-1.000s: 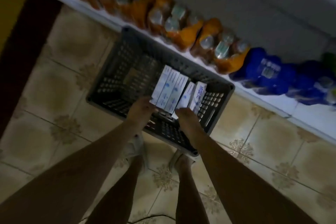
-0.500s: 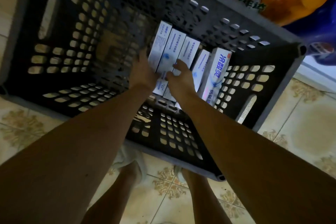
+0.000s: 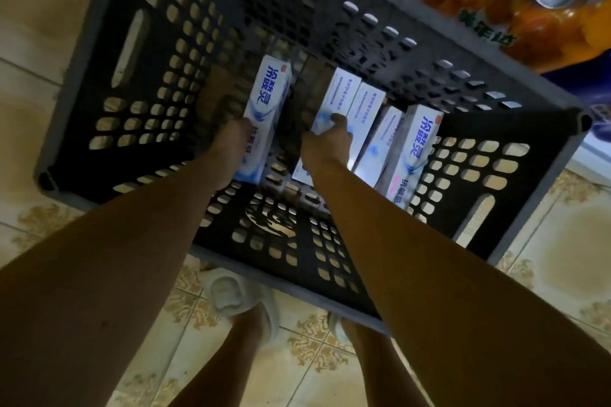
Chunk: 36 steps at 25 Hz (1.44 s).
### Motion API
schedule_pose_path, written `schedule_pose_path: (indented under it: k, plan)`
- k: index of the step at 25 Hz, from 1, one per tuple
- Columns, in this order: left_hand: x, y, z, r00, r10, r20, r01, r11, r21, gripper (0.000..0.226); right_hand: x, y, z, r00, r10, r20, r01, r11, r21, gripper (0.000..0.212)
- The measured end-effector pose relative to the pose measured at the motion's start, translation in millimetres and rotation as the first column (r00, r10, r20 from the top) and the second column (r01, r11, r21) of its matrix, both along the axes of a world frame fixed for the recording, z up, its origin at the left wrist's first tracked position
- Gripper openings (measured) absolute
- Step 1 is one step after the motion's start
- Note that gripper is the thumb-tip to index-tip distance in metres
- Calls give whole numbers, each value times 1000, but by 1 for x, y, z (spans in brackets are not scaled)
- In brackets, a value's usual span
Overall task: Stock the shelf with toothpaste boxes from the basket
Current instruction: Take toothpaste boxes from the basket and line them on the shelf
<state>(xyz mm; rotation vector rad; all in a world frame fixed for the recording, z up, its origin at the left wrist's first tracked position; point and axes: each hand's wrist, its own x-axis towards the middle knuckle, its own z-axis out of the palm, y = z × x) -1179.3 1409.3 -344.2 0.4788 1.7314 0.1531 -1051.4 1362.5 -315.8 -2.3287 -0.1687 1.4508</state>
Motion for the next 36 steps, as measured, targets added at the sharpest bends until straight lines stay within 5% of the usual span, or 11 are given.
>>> schedule_pose_path:
  k: [2, 7, 13, 15, 17, 20, 25, 31, 36]
  plan:
    - [9, 0, 7, 998, 60, -34, -58, 997, 53, 39, -8, 4, 0, 995, 52, 82, -51, 999, -11, 57]
    - [8, -9, 11, 988, -149, -50, 155, 974, 166, 58, -15, 14, -7, 982, -26, 188, 34, 999, -41, 59]
    - [2, -13, 1, 964, -254, -81, 264, 950, 169, 56, -15, 19, -27, 917, 324, 234, -296, 944, -146, 87]
    - [1, -13, 4, 966, -256, -24, 257, 957, 132, 54, -13, 15, -28, 940, 241, 240, -233, 971, -60, 81]
    - [-1, -10, 12, 975, -202, 96, 194, 977, 87, 49, -5, 7, -18, 999, 18, 28, -20, 998, 65, 64]
    - [-3, -4, 39, 949, -142, 281, 136, 990, 40, 36, 19, -13, 11, 940, -5, -341, 49, 992, 120, 44]
    - [-13, 5, 112, 859, -225, 460, 259, 966, -12, 31, 44, -23, 82, 819, 22, -574, 90, 982, 167, 49]
    - [-12, 3, 219, 849, -183, 495, 246, 967, -64, 38, 49, -7, 187, 737, 86, -671, 96, 968, 230, 47]
    - [-16, 8, 343, 814, -181, 552, 231, 973, -20, 31, 40, 7, 317, 857, 296, -421, -153, 928, 340, 60]
